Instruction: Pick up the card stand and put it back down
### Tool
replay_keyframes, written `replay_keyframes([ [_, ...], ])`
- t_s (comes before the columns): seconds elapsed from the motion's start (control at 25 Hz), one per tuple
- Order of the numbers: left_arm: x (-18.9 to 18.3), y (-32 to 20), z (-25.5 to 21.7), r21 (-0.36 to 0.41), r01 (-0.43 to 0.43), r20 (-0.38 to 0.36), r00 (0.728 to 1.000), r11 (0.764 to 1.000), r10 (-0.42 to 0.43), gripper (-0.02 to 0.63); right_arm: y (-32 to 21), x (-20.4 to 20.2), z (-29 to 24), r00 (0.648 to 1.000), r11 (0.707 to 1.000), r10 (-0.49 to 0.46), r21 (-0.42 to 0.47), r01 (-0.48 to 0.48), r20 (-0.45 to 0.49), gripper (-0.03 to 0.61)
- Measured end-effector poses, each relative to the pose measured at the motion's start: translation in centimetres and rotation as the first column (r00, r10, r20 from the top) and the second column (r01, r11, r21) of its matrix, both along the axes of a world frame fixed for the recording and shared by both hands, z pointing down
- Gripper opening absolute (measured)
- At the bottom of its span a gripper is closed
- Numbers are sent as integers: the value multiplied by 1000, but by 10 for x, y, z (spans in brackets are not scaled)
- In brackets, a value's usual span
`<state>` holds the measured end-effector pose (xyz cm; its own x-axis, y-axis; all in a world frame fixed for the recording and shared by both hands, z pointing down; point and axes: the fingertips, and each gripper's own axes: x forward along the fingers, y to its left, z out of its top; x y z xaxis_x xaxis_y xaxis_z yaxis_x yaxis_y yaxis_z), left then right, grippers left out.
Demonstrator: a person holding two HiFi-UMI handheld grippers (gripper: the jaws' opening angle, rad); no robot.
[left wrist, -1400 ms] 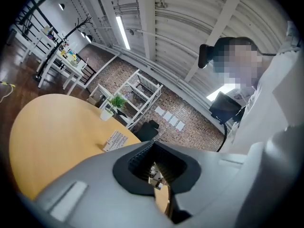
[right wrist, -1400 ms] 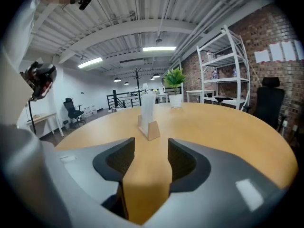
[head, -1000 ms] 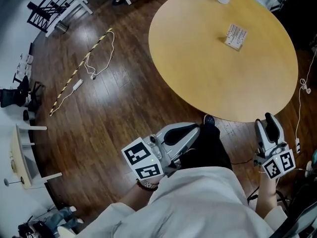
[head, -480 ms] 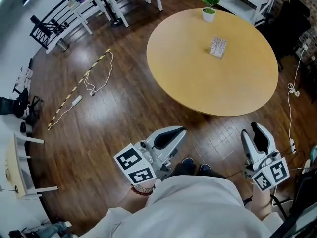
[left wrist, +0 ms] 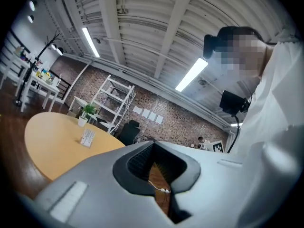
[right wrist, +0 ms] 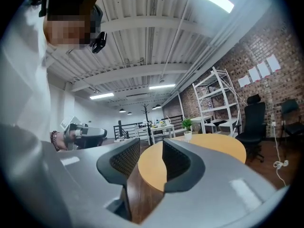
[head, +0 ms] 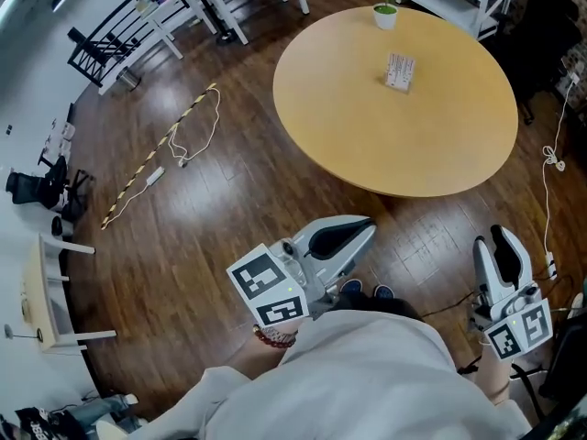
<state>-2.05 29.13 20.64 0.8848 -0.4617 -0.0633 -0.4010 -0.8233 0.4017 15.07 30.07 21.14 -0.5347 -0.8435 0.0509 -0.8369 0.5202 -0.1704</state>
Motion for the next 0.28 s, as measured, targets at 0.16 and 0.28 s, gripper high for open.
replay_keyframes([
  [0.16, 0, 6, 6, 130, 9, 179, 983, 991, -32, -18, -1, -17, -4, 999, 998, -48, 37, 48, -19, 112],
  [0.28, 2, 11, 17, 254, -13, 352, 933, 967, -80, -18, -4, -24, 3, 998, 998, -60, 37, 60, 16, 106],
])
